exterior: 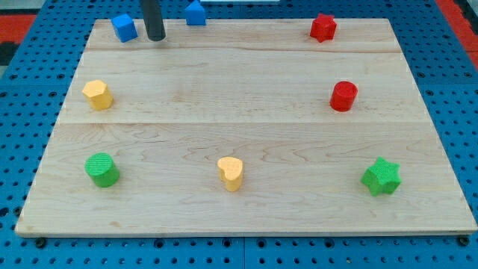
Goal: Move the blue cube towards the blue triangle
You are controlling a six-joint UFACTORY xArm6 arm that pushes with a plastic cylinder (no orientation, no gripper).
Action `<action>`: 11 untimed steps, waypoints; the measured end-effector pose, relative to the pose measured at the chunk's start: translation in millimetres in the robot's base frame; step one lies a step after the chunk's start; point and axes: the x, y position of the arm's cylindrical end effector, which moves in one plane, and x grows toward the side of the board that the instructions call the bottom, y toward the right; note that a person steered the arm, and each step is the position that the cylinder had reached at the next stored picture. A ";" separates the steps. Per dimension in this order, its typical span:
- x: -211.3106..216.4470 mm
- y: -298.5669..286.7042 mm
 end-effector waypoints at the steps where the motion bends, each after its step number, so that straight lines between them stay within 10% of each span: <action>1: -14.8 -90.2; 2: -63.3 -134.7; 5: 15.6 2.7; 11: -20.8 -55.2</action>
